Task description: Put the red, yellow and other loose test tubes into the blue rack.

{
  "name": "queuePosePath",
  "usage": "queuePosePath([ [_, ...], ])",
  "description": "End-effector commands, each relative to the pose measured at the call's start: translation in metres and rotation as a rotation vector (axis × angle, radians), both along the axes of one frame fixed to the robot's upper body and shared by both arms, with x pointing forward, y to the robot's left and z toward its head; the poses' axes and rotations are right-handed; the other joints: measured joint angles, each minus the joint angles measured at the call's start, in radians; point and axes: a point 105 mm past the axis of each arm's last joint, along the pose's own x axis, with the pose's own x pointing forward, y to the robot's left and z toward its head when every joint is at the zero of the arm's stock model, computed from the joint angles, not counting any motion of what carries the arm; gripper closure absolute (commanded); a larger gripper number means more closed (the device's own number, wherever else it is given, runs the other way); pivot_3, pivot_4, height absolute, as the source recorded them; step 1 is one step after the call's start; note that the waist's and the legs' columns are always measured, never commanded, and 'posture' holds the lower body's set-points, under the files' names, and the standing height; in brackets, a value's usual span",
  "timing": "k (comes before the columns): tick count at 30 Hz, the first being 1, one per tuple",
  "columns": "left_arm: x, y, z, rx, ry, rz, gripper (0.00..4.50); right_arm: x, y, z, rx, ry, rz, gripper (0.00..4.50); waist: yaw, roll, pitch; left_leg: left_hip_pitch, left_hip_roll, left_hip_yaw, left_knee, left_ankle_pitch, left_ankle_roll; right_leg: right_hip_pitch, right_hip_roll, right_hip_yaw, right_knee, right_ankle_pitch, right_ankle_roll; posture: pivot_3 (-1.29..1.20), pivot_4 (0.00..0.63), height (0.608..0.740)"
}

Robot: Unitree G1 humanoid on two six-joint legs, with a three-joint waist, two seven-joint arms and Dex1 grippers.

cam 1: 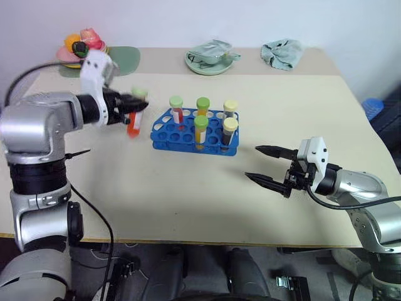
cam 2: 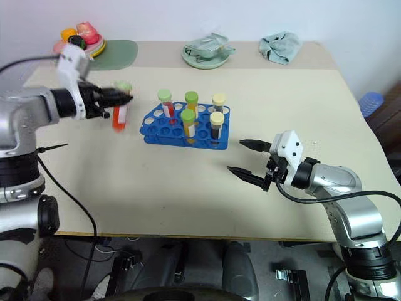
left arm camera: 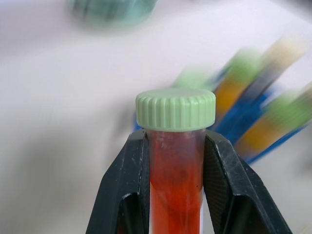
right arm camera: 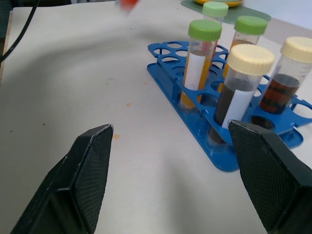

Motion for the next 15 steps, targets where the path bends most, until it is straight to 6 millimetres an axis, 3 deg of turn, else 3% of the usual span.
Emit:
queuePosePath([
  [1, -0.01, -0.017, 0.009, -0.108, -0.188, 0.018, 3.61, 0.004, -0.01, 0.011, 0.014, -0.044, -0.058, 0.64, 0.003, 0.002, -0.001, 0.0, 0.0, 0.0, 0.0, 0.0, 0.0, 0.0, 0.0, 0.0, 0.0, 0.0, 0.0, 0.0, 0.15, 0.74],
  [5, -0.006, -0.04, -0.03, 0.052, -0.359, 0.095, 3.61, 0.006, -0.023, 0.01, 0.007, -0.049, -0.131, 0.64, 0.002, 0.002, -0.002, 0.003, 0.0, 0.002, 0.0, 0.0, 0.0, 0.003, 0.0, 0.001, 0.0, 0.0, 0.0, 0.0, 0.15, 0.74],
  [8, -0.001, -0.041, -0.051, 0.047, -0.394, 0.118, 3.61, 0.001, -0.027, 0.009, -0.001, -0.049, -0.143, 0.64, 0.008, 0.001, -0.001, 0.003, 0.0, 0.002, 0.0, 0.0, 0.0, 0.002, 0.0, 0.001, -0.001, 0.0, 0.0, 0.0, 0.15, 0.74],
  [13, 0.008, -0.039, -0.065, 0.075, -0.468, 0.151, 3.61, -0.003, -0.032, 0.01, -0.008, -0.06, -0.168, 0.64, 0.01, 0.001, -0.001, 0.003, 0.0, 0.002, 0.0, -0.003, 0.005, 0.003, 0.0, 0.001, -0.001, 0.0, 0.0, 0.0, 0.15, 0.74],
  [15, 0.013, -0.039, -0.062, 0.035, -0.5, 0.156, 3.61, -0.005, -0.034, 0.01, -0.011, -0.063, -0.178, 0.64, 0.01, 0.002, -0.001, 0.003, 0.0, 0.002, 0.0, -0.003, 0.005, 0.003, 0.0, 0.001, -0.001, 0.0, 0.0, 0.0, 0.15, 0.74],
])
